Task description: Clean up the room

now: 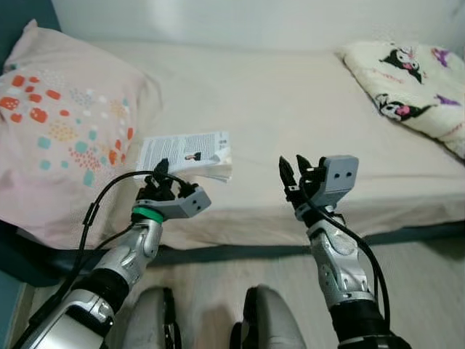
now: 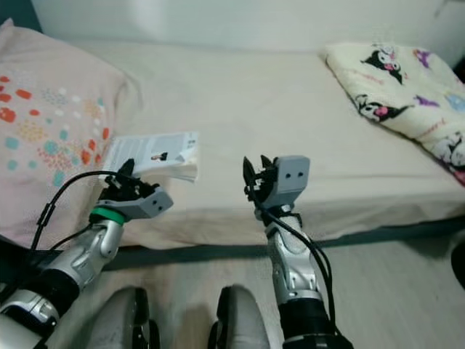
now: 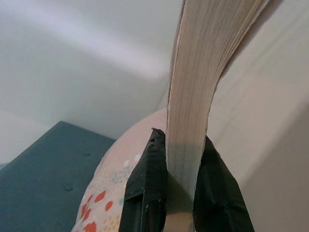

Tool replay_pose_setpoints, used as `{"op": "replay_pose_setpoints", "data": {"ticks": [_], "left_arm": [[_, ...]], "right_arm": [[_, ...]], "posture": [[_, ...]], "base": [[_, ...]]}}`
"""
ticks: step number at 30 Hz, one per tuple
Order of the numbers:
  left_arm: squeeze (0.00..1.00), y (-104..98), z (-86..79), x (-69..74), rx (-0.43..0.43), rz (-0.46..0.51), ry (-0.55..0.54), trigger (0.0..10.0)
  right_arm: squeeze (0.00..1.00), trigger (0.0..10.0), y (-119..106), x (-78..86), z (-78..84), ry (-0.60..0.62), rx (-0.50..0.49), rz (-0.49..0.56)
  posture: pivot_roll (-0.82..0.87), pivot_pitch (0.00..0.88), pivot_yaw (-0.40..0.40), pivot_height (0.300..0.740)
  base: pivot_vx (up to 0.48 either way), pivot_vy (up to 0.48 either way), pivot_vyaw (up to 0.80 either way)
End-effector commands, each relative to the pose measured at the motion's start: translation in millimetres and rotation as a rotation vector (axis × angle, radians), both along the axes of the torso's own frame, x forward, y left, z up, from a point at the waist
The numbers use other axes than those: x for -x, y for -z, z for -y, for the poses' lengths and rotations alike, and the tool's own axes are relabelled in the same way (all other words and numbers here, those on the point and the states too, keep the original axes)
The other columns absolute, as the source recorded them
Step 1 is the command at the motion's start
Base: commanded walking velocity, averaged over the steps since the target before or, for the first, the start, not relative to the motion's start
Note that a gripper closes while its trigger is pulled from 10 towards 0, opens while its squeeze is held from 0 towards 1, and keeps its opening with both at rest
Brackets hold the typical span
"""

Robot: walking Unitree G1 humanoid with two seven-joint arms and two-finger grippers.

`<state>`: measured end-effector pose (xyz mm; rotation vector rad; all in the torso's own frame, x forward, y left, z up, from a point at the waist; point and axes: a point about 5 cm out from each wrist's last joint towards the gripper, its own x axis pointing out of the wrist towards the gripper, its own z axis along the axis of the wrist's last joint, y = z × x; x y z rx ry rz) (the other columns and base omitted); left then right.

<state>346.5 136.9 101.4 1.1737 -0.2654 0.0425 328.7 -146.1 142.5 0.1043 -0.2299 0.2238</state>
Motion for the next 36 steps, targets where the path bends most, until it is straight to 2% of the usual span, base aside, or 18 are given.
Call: {"op": "replay_pose_setpoints", "data": {"ticks": [1,5,10,19,23,31,34,35,36], "left_arm": [[0.0,-4.7,3.7,-1.0,0.012,0.035,0.012,10.0],[0.0,-3.0,1.2,-2.1,-0.004,0.022,-0.009,10.0],[0.0,4.3,-9.6,-7.0,-0.082,-0.044,-0.069,10.0],[0.0,2.5,-15.7,-12.0,-0.096,-0.066,-0.104,10.0],[0.0,5.1,-28.0,-15.3,-0.096,-0.121,-0.176,10.0],[0.0,7.0,-44.9,-16.0,-0.107,-0.158,-0.254,10.0],[0.0,9.0,-61.1,-14.2,-0.115,-0.185,-0.328,10.0],[0.0,9.0,-61.1,-14.2,-0.115,-0.185,-0.328,10.0],[0.0,12.0,-70.2,-11.8,-0.119,-0.211,-0.368,10.0]], "right_arm": [[0.0,10.0,3.3,-0.2,2.9,0.014,-0.017,-0.021],[0.0,10.0,2.8,-0.4,1.8,0.01,-0.024,-0.021],[0.0,10.0,3.3,0.7,-1.1,-0.004,-0.028,-0.022],[0.0,10.0,3.1,1.6,-1.8,-0.006,-0.031,-0.021],[0.0,10.0,4.6,3.4,-1.1,0.001,-0.031,-0.027],[0.0,10.0,3.6,3.9,-1.3,0.005,-0.037,-0.025],[0.0,10.0,3.8,4.6,-2.6,0.0,-0.036,-0.027],[0.0,10.0,3.8,4.6,-2.6,0.0,-0.036,-0.027],[0.0,10.0,4.3,5.2,-3.7,-0.004,-0.035,-0.029]], "posture": [[-0.07,0.061,-0.02,0.603],[-0.07,0.064,-0.018,0.603],[-0.07,0.073,-0.017,0.603],[-0.07,0.083,-0.012,0.603],[-0.08,0.094,-0.01,0.598],[-0.09,0.106,-0.01,0.588],[-0.09,0.115,-0.012,0.588],[-0.09,0.115,-0.012,0.588],[-0.09,0.121,-0.013,0.588]], "base": [[0.0,0.0,0.0],[0.0,0.0,0.0],[0.0,0.0,0.0],[0.0,0.0,0.0],[0.0,0.0,0.0],[0.0,0.0,0.0],[0.0,0.0,0.0],[0.0,0.0,0.0],[0.0,0.0,0.0]]}}
